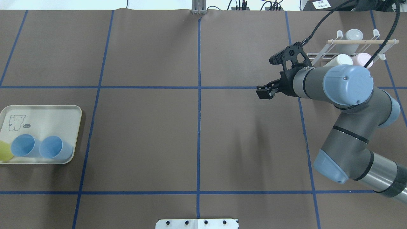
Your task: Transfer IKEA cup to right arm and place on rack
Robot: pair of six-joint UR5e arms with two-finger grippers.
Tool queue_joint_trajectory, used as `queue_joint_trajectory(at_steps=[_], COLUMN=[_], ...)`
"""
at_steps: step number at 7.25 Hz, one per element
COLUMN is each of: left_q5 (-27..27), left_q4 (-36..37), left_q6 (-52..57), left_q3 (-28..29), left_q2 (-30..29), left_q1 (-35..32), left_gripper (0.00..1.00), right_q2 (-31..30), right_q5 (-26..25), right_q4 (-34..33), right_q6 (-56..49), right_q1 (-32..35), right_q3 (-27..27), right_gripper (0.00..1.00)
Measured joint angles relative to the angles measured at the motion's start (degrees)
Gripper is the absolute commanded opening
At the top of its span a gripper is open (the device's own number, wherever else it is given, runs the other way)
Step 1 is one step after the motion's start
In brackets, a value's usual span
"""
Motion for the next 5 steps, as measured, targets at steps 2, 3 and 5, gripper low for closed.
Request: queue_joint_trajectory(at_steps=[2,3,5], left_q5=[-0.44,-0.83,-1.51], left_q4=[0.06,0.09,0.06], left_q6=[0.69,0.63,0.54], left_q3=[1.31,2.4,4.16], left_q2=[1.68,1.5,1.09], left_q1=[-0.2,-0.15,-0.08], left_gripper=[1.0,1.0,0.93], right_q2=[3.34,5.87,8.46], right_q5=[0.88,1.26,1.71], right_q4=[-6.29,-10.45,-15.03], right_q6=[-0.19,-0.6,-0.93], right_q1=[-0.43,-0.48,-0.43], right_q3=[0.25,0.16,0.27], right_gripper=[1.0,1.0,1.0])
